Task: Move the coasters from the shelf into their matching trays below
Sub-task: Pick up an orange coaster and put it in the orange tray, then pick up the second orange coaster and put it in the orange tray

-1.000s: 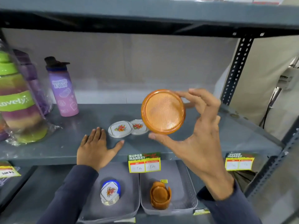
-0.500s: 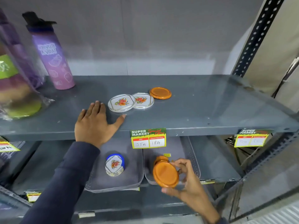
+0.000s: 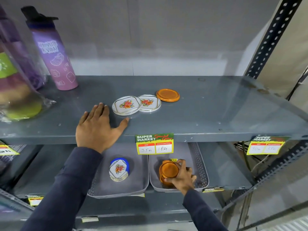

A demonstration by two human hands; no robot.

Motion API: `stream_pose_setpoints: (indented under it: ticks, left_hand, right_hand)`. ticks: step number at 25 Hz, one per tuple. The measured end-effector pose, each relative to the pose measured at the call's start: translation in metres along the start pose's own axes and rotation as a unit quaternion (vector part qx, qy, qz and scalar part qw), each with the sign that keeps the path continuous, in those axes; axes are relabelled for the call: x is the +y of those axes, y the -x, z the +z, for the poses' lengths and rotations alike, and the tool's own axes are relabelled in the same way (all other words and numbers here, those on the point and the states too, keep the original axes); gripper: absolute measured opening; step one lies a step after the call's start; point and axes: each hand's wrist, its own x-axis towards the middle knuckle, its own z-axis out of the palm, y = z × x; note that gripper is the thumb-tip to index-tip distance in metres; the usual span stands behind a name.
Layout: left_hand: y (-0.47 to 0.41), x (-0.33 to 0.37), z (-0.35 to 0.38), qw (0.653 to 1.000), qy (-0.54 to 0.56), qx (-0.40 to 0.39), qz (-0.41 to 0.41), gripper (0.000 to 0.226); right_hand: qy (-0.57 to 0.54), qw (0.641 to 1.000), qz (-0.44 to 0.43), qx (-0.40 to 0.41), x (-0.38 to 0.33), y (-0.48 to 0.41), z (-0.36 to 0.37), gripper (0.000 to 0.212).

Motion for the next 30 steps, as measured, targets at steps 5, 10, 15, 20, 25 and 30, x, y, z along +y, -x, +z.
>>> stream_pose_setpoints:
  ticks: [5, 10, 15, 20, 25, 30]
  left_hand:
    - [0.000, 0.000, 0.000, 1.000, -0.003, 0.007, 0.001, 0.100]
    - [0.000, -0.001, 0.001, 1.000, -0.004, 0.000, 0.003, 0.100]
    - [0.001, 0.000, 0.001, 1.000, -0.002, -0.003, -0.002, 0.107]
    - [-0.001, 0.002, 0.003, 1.000, -0.011, 0.004, -0.004, 0.111]
    - [0.000, 0.000, 0.004, 1.000, -0.011, -0.005, -0.008, 0.112]
    - [-0.001, 0.000, 0.003, 1.000, 0.003, 0.012, -0.011, 0.111]
  right_hand:
    - [0.015, 1.000, -0.013, -0.001, 0.005, -0.004, 0.003, 0.097]
    - [0.033, 0.998, -0.052, -0.020, -0.002, 0.003, -0.005, 0.095]
    - [-0.091, 0.957, -0.264, 0.074, -0.031, 0.069, -0.032, 0.073]
    - [-0.171, 0.798, -0.537, 0.215, -0.097, 0.142, -0.097, 0.056]
    - [-0.215, 0.732, -0.563, 0.318, -0.185, 0.130, -0.164, 0.059]
    - [-0.225, 0.822, -0.453, 0.263, -0.249, 0.058, -0.189, 0.071]
